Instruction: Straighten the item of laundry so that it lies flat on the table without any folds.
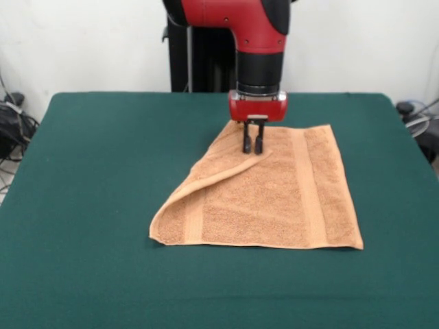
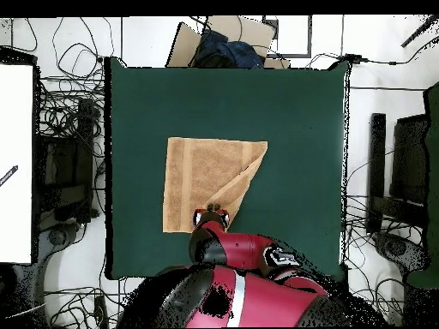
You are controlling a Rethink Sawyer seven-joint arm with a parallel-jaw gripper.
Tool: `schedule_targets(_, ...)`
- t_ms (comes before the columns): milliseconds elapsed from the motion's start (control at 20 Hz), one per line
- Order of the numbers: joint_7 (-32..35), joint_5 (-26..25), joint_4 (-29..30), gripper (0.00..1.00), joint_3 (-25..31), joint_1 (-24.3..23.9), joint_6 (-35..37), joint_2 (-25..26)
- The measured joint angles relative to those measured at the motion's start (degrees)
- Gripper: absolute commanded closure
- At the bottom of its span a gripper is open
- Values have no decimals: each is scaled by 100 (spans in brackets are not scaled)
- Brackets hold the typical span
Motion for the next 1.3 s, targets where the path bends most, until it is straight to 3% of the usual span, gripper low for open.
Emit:
schedule_targets(350,0,-1,-1,0,-4,13,-15,-1)
schedule_targets(850,0,141,-86,0,-341,456,-101,46)
schedule_targets(1300,1,131,-113,0,-338,416,-113,75)
